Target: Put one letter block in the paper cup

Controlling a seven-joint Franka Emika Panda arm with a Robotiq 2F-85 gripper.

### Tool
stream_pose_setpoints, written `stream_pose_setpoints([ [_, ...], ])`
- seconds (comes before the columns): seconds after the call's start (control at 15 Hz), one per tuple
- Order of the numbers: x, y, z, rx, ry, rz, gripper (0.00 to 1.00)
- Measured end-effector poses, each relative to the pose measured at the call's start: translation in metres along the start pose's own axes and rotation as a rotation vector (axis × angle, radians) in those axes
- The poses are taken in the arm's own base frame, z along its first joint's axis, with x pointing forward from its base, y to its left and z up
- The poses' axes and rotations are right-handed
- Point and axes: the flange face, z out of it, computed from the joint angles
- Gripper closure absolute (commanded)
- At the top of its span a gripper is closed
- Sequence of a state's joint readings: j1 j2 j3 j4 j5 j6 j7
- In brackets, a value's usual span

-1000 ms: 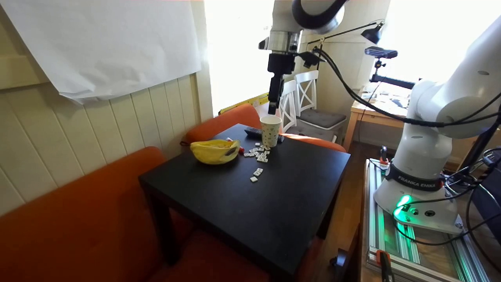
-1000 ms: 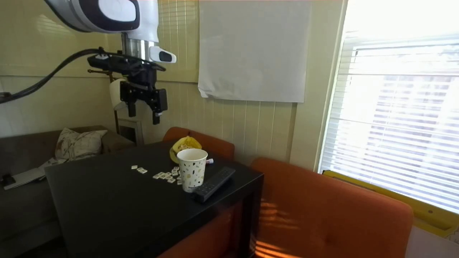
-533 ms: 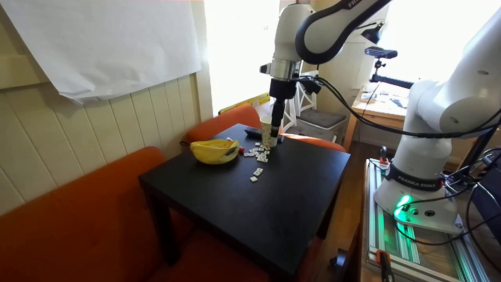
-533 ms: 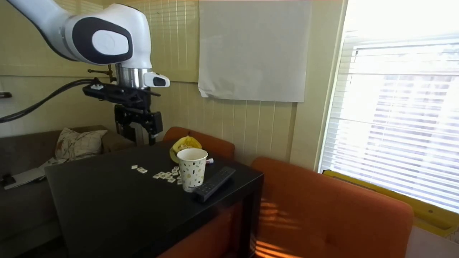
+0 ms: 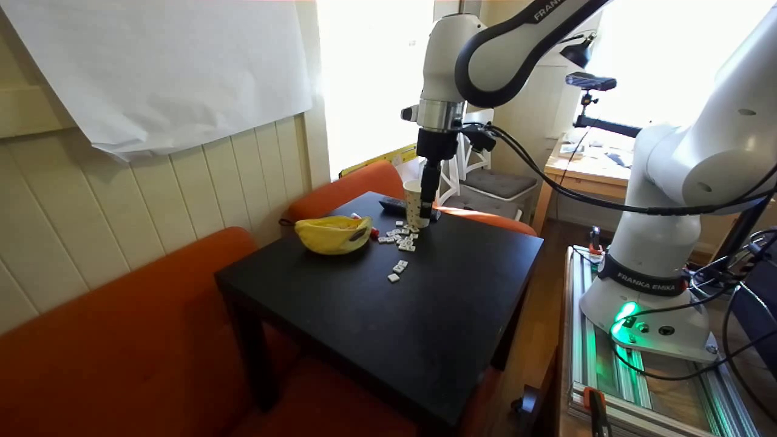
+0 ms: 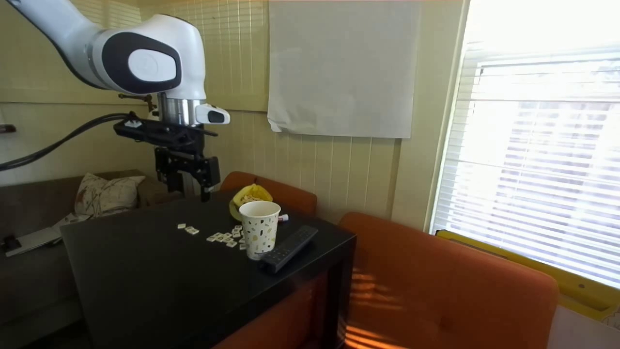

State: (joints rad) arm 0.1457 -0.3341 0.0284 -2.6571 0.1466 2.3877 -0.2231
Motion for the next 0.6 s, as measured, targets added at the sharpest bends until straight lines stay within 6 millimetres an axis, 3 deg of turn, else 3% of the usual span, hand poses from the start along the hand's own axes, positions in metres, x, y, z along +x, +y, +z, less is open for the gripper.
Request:
stream_pose_setpoints([
  [0.6, 0.007, 0.0, 0.058, -0.078, -0.033, 0.053, 0.0],
])
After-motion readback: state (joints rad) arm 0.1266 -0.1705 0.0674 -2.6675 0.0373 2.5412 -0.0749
